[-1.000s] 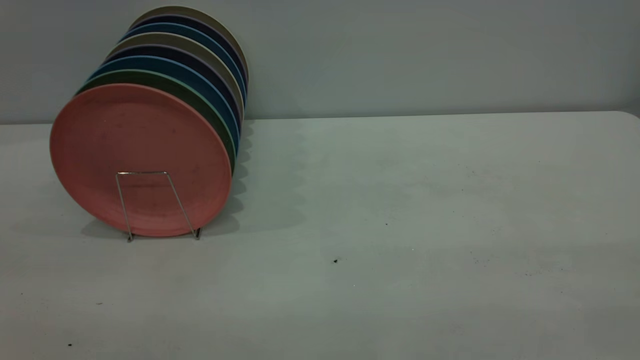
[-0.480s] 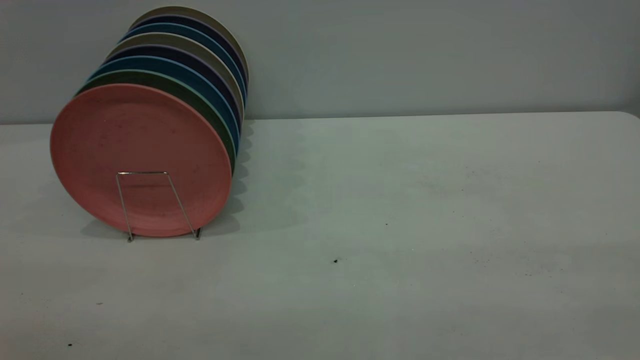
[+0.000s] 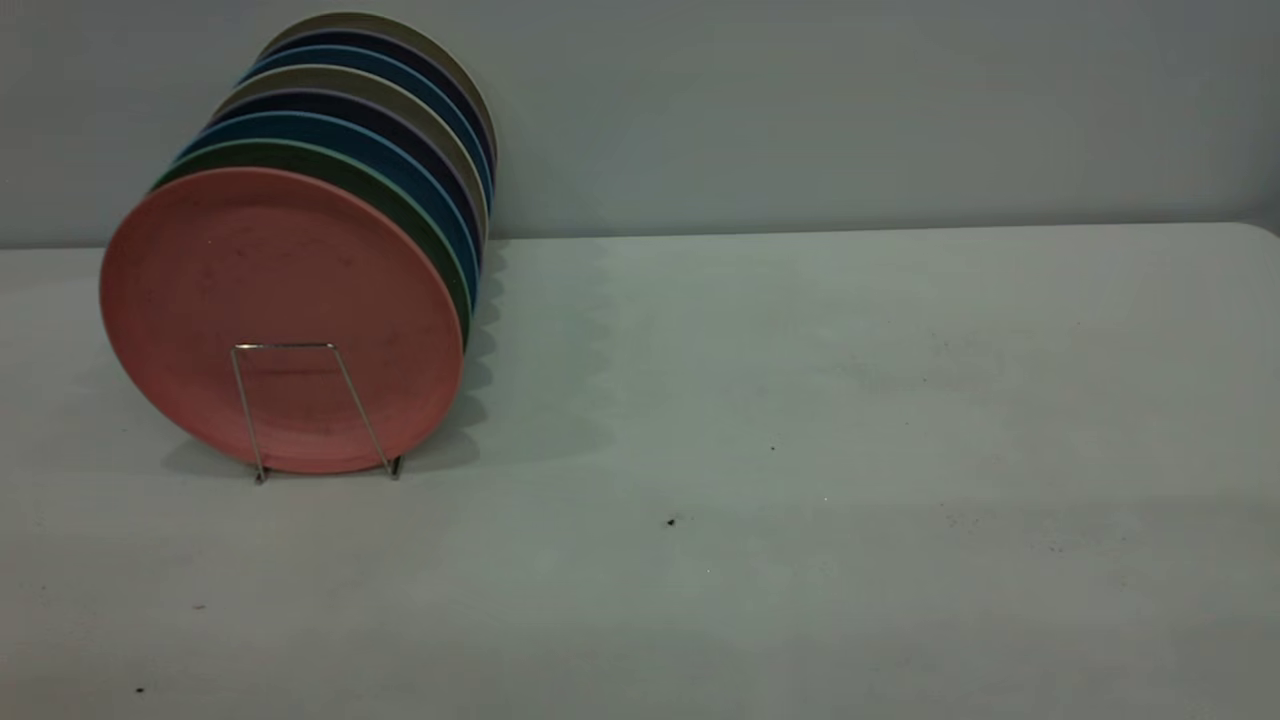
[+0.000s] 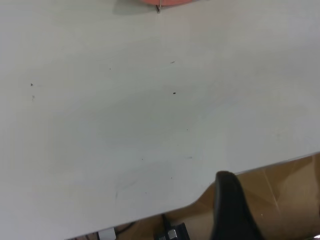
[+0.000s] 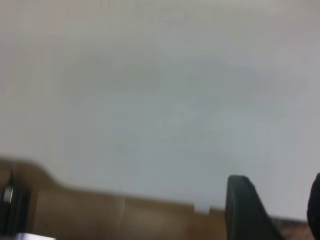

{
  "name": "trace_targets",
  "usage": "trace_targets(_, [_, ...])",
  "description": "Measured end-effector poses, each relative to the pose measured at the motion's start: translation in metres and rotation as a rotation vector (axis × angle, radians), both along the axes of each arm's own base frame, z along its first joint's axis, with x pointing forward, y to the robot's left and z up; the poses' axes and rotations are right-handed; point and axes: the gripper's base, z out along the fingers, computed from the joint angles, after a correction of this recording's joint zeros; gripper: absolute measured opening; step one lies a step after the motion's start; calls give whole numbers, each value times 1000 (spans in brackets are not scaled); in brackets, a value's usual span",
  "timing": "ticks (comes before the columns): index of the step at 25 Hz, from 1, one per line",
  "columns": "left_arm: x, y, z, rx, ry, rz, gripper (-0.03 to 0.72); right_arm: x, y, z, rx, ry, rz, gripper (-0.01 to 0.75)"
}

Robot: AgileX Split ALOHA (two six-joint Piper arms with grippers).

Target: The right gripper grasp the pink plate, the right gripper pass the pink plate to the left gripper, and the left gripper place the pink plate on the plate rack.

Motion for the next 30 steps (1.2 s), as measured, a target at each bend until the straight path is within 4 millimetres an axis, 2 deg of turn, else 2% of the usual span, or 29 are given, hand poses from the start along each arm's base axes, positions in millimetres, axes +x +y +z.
trace_targets(5, [0,0,0,0,0,0,460,-32,-2,2,9,-217,-75,316])
trace_targets(7, [0,0,0,0,0,0,460,-37,-2,2,9,-237,-82,315])
trace_targets(12, [-2,0,0,0,-16,0,460,-38,-2,1,10,-232,-83,314])
trace_targets(19, [-21,0,-2,-3,-146,0,460,-38,-1,1,11,-232,-82,314])
trace_targets(30, [-21,0,-2,-3,-150,0,460,-38,-1,1,11,-233,-82,314])
